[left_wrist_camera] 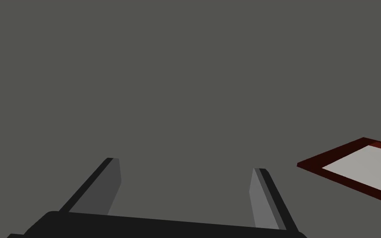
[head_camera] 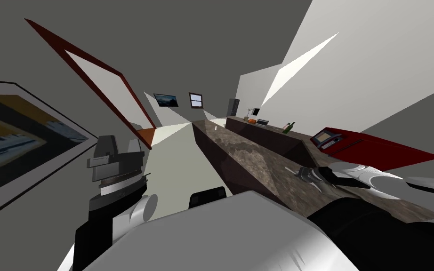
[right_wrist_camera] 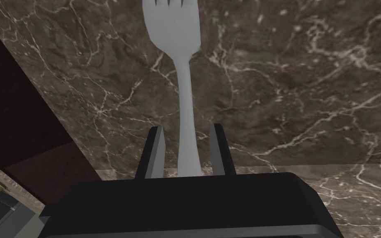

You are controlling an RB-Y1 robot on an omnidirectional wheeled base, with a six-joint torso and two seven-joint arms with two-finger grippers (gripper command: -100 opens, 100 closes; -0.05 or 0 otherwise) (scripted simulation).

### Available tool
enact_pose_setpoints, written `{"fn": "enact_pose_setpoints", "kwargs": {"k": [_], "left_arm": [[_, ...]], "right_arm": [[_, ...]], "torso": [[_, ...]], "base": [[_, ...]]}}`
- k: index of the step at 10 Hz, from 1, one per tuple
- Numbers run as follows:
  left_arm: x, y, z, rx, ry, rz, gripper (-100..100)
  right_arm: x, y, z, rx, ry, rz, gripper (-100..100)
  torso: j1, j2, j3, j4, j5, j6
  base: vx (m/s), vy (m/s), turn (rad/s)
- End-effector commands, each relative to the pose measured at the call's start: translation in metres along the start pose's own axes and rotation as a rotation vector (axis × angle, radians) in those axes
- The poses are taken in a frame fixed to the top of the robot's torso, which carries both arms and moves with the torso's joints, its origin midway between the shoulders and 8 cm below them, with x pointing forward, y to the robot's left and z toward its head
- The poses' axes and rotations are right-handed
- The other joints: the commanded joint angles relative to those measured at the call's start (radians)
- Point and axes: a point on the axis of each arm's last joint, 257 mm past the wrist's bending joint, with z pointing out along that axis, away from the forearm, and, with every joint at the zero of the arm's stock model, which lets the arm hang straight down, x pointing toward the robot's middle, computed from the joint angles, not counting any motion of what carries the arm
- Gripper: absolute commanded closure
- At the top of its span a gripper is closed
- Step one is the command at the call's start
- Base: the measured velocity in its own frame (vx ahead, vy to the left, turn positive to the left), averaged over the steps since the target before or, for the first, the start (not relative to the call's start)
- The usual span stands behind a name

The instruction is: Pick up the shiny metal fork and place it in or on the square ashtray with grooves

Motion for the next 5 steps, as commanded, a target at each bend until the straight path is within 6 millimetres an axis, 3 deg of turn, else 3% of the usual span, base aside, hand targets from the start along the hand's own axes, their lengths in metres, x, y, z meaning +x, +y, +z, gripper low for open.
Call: {"fn": "enact_pose_setpoints", "kwargs": {"k": [1, 5], "left_arm": [[0.000, 0.000, 0.000, 0.000, 0.000, 0.000, 0], [0.000, 0.000, 0.000, 0.000, 0.000, 0.000, 0]], "right_arm": [[0.003, -0.004, -0.006, 0.004, 0.011, 0.002, 100], [0.008, -0.025, -0.026, 0.021, 0.044, 0.014, 100]], "torso": [[0.000, 0.000, 0.000, 0.000, 0.000, 0.000], [0.000, -0.002, -0.001, 0.000, 0.001, -0.002]], "base": [[-0.082, -0.029, 0.054], [-0.109, -0.042, 0.141]]}}
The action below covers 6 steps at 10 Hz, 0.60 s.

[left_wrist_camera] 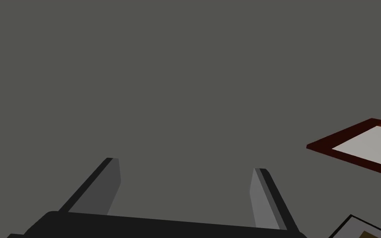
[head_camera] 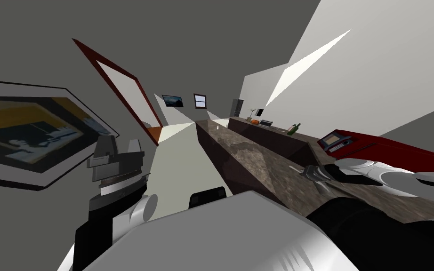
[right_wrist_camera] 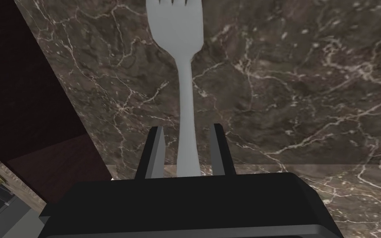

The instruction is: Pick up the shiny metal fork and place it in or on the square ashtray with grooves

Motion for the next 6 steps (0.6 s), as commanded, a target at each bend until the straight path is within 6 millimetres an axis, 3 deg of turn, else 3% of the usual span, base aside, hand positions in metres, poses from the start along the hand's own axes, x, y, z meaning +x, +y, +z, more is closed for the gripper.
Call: {"fn": "enact_pose_setpoints", "kwargs": {"k": [1, 3, 6], "left_arm": [[0.000, 0.000, 0.000, 0.000, 0.000, 0.000, 0], [0.000, 0.000, 0.000, 0.000, 0.000, 0.000, 0], [0.000, 0.000, 0.000, 0.000, 0.000, 0.000, 0]], "right_arm": [[0.003, -0.007, -0.006, 0.004, 0.011, 0.005, 100], [0.006, -0.012, -0.011, 0.005, 0.023, 0.024, 100], [0.013, -0.009, -0.013, -0.006, 0.036, 0.058, 100]], "torso": [[0.000, 0.000, 0.000, 0.000, 0.000, 0.000], [-0.002, 0.001, 0.000, 0.000, 0.000, -0.002], [-0.009, 0.003, 0.002, 0.001, -0.002, 0.001]], "base": [[-0.094, -0.035, 0.095], [-0.143, -0.105, 0.191], [-0.147, -0.160, 0.088]]}}
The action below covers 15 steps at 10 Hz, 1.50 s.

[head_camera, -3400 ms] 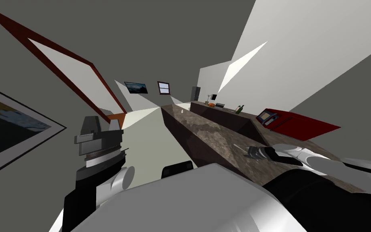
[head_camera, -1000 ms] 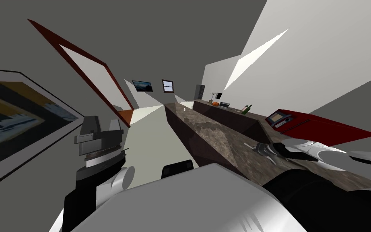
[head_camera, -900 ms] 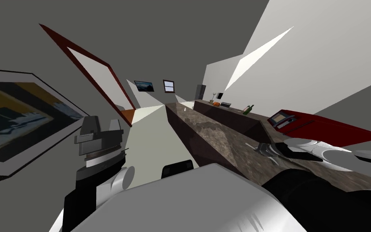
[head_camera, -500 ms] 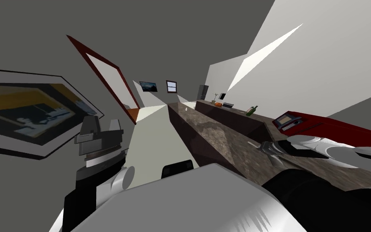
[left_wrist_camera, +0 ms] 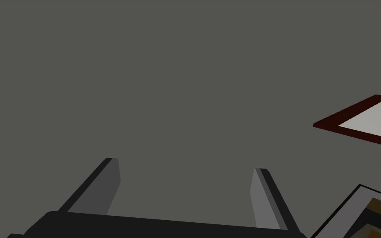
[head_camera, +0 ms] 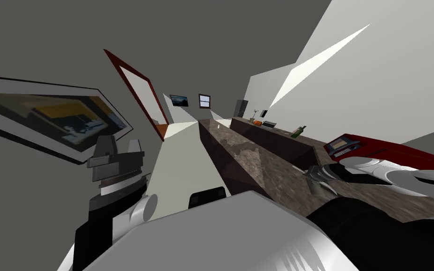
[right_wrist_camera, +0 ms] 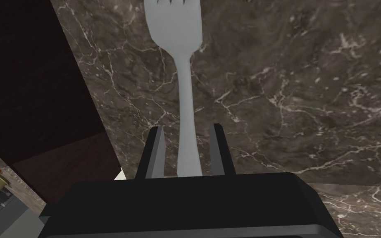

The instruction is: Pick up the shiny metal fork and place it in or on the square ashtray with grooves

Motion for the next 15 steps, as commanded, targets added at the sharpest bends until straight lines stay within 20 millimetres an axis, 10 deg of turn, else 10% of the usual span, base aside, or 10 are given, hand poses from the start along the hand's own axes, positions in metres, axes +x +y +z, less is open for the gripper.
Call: {"fn": "enact_pose_setpoints", "kwargs": {"k": [1, 11, 12, 15], "left_arm": [[0.000, 0.000, 0.000, 0.000, 0.000, 0.000, 0], [0.000, 0.000, 0.000, 0.000, 0.000, 0.000, 0], [0.000, 0.000, 0.000, 0.000, 0.000, 0.000, 0], [0.000, 0.000, 0.000, 0.000, 0.000, 0.000, 0]], "right_arm": [[0.007, 0.005, 0.000, -0.013, 0.011, 0.031, 100], [0.037, 0.033, 0.005, -0.073, 0.057, 0.146, 100], [0.038, 0.033, 0.005, -0.072, 0.059, 0.148, -100], [0.038, 0.033, 0.005, -0.072, 0.059, 0.148, -100]], "torso": [[0.000, 0.000, 0.000, 0.000, 0.000, 0.000], [-0.001, 0.003, 0.002, 0.001, -0.001, 0.003], [0.004, -0.002, 0.000, 0.001, 0.000, 0.002], [0.011, -0.010, -0.005, -0.001, 0.002, 0.001]], "base": [[-0.184, -0.219, 0.143], [-0.154, -0.156, 0.064], [-0.015, -0.015, -0.007], [-0.003, -0.002, 0.000]]}}
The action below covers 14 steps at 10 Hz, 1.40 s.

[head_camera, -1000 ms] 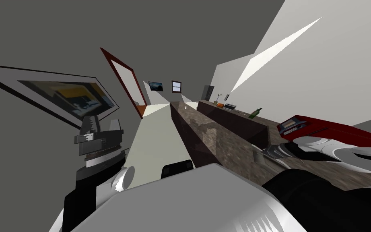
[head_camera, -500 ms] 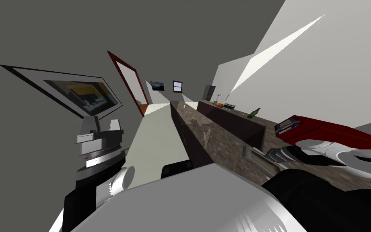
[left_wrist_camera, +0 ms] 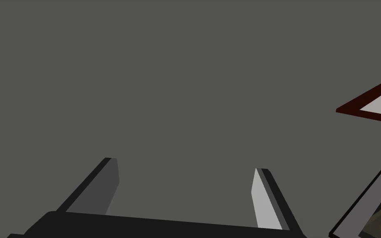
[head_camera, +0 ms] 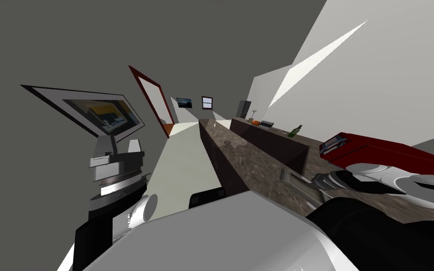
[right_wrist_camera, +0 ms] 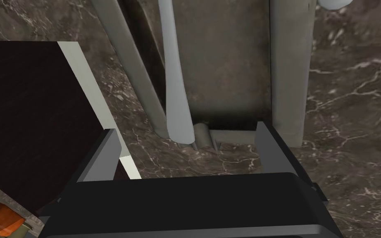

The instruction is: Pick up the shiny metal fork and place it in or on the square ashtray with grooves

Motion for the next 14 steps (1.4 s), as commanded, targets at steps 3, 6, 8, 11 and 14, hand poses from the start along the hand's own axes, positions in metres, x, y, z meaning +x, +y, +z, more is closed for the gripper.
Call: {"fn": "enact_pose_setpoints", "kwargs": {"k": [3, 6, 8, 11, 14], "left_arm": [[0.000, 0.000, 0.000, 0.000, 0.000, 0.000, 0], [0.000, 0.000, 0.000, 0.000, 0.000, 0.000, 0], [0.000, 0.000, 0.000, 0.000, 0.000, 0.000, 0], [0.000, 0.000, 0.000, 0.000, 0.000, 0.000, 0], [0.000, 0.000, 0.000, 0.000, 0.000, 0.000, 0]], "right_arm": [[-0.009, -0.006, -0.009, 0.000, -0.003, -0.007, -100], [-0.028, -0.017, -0.027, -0.001, -0.009, -0.022, -100], [-0.042, -0.024, -0.041, -0.002, -0.012, -0.034, -100], [-0.040, -0.022, -0.038, -0.002, -0.011, -0.031, 0], [-0.040, -0.022, -0.038, -0.002, -0.011, -0.031, 0]], "torso": [[0.000, 0.000, 0.000, 0.000, 0.000, 0.000], [0.001, 0.000, 0.000, 0.000, 0.001, 0.000], [0.001, 0.000, 0.000, 0.000, 0.000, 0.000], [0.000, 0.000, 0.000, 0.000, 0.000, 0.000], [0.000, 0.000, 0.000, 0.000, 0.000, 0.000]], "base": [[-0.002, 0.001, -0.019], [-0.014, 0.004, -0.053], [-0.013, 0.004, -0.048], [-0.002, 0.001, -0.003], [0.000, 0.000, 0.000]]}}
